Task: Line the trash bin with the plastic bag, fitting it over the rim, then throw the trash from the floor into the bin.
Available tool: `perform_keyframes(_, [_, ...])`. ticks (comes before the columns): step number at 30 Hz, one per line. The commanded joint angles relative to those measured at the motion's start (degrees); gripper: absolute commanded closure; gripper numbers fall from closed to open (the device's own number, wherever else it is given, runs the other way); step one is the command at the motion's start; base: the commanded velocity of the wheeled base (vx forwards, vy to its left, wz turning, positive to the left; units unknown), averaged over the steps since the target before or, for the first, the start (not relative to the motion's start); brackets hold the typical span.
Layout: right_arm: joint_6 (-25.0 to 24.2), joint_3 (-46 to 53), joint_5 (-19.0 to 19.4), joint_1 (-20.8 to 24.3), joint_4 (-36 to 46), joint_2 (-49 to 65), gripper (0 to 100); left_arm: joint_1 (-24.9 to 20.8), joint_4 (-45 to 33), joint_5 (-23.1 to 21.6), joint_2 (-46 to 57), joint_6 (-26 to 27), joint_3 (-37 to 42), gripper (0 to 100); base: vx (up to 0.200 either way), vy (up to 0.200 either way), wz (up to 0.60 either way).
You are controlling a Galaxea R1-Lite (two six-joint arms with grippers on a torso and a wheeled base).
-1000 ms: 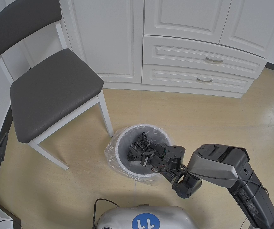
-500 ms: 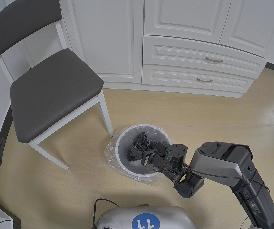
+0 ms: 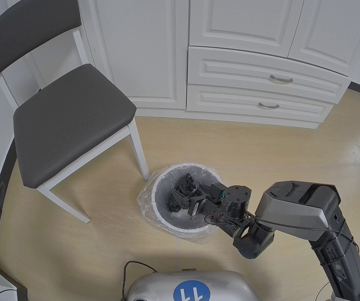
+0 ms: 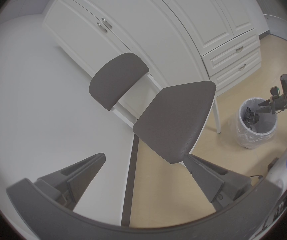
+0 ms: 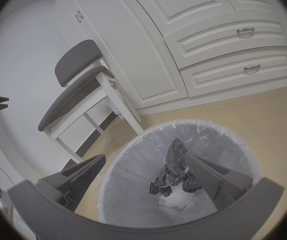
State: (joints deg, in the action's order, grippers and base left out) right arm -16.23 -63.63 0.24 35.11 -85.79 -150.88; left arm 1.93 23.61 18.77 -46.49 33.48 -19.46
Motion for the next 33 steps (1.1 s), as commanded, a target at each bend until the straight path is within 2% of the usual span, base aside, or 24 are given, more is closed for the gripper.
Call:
perform_keyframes(1, [0.1, 1.4, 0.3, -0.2, 0.1, 1.7, 0, -0.3, 0.0, -0.1, -0.5, 0.0, 0.2, 0, 0.000, 0.000, 0.00])
perform_keyframes(4, [0.6, 3.4, 0.3, -0.1, 0.1, 2.7, 0, -0.8, 0.1, -0.1, -0.8, 0.5, 0.9, 0, 0.000, 0.000, 0.00])
perform_keyframes(9, [4.6, 7.7, 0.3, -0.4, 0.7, 5.5, 0, -0.9, 0.1, -0.2, -1.4, 0.7, 1.1, 0, 0.000, 0.000, 0.00])
perform_keyframes(18, [4.7, 14.3, -0.8, -1.0, 1.5, 10.7, 0, -1.0, 0.3, -0.3, -2.3, 0.6, 2.1, 0, 0.000, 0.000, 0.00])
perform_keyframes(23, [4.4, 23.1, -4.7, -2.5, 0.7, 17.5, 0, -3.3, 0.4, -0.3, -2.3, 0.5, 2.1, 0, 0.000, 0.000, 0.00])
perform_keyframes(29, [4.0, 32.9, -7.2, -3.9, 0.3, 24.0, 0, -4.3, 0.6, -0.4, -2.4, 0.2, 2.1, 0, 0.000, 0.000, 0.00])
perform_keyframes(33, [2.6, 40.1, -10.1, -4.0, -4.2, 26.5, 0, -4.4, 0.6, -0.4, -3.1, 0.0, 2.2, 0, 0.000, 0.000, 0.00])
